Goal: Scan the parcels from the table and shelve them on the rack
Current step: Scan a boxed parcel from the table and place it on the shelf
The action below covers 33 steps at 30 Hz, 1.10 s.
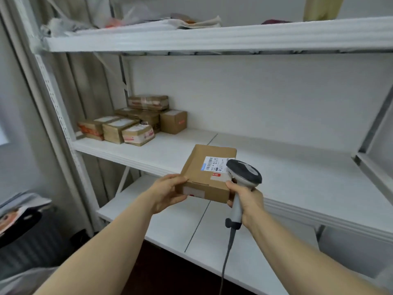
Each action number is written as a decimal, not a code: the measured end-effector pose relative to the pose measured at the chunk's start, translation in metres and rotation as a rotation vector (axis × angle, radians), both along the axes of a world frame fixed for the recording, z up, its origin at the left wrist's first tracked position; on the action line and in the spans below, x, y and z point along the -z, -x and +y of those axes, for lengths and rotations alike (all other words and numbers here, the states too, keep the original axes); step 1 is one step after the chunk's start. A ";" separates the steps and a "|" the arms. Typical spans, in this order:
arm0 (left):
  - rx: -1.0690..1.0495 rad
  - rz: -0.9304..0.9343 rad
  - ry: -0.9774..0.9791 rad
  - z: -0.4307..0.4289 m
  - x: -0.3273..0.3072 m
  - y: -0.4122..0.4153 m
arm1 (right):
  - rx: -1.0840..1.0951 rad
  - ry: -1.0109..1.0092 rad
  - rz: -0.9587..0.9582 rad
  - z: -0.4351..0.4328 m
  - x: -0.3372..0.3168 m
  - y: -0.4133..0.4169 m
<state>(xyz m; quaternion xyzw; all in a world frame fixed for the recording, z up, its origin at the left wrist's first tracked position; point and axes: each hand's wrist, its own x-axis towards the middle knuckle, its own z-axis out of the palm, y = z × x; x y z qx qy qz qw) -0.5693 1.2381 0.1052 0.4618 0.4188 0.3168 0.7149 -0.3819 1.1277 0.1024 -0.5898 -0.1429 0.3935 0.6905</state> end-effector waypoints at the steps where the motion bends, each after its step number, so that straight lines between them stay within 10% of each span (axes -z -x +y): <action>1: -0.029 -0.019 0.007 0.015 -0.002 -0.002 | -0.009 -0.005 -0.004 0.017 -0.002 -0.002; 18: -0.267 0.232 0.012 0.251 -0.004 -0.052 | -0.310 0.138 -0.334 0.230 0.001 -0.068; 33: -0.094 0.186 0.024 0.421 0.016 -0.091 | -0.231 0.150 -0.180 0.339 -0.015 -0.080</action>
